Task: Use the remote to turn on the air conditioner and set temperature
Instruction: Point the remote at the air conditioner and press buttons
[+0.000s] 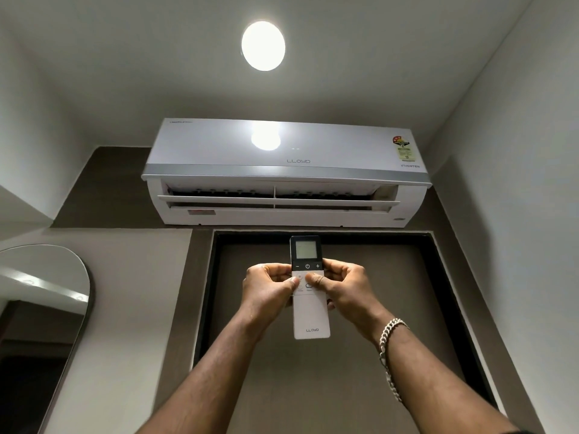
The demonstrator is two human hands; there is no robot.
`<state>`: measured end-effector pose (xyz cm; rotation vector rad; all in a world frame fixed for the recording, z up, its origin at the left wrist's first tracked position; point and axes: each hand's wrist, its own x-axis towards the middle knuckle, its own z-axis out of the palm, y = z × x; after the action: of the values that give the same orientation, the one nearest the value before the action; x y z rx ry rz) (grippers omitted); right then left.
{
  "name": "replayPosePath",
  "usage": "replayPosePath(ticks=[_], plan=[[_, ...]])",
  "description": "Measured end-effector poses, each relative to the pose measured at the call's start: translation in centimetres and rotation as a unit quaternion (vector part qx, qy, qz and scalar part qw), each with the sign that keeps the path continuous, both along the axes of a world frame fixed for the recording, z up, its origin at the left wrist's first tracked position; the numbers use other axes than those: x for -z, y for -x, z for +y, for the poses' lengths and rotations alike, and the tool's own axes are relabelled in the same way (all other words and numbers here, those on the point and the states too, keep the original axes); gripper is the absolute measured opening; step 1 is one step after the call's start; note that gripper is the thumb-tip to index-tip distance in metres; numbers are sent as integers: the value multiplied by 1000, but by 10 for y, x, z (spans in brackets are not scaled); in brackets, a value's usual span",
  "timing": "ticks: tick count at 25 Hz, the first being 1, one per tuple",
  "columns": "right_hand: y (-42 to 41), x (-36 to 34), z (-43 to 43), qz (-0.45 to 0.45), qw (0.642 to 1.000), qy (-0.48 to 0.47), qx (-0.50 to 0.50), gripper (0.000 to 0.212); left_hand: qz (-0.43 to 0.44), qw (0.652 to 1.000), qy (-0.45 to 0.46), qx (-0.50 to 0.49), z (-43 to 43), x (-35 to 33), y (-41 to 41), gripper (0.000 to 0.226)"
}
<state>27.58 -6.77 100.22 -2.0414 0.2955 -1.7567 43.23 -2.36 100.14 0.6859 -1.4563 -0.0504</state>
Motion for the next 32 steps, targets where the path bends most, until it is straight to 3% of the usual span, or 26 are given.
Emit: replayPosePath(ticks=[32], plan=[[1, 8, -9, 7, 1000, -3, -21, 48, -7, 1000, 1, -13, -6, 8, -4, 32]])
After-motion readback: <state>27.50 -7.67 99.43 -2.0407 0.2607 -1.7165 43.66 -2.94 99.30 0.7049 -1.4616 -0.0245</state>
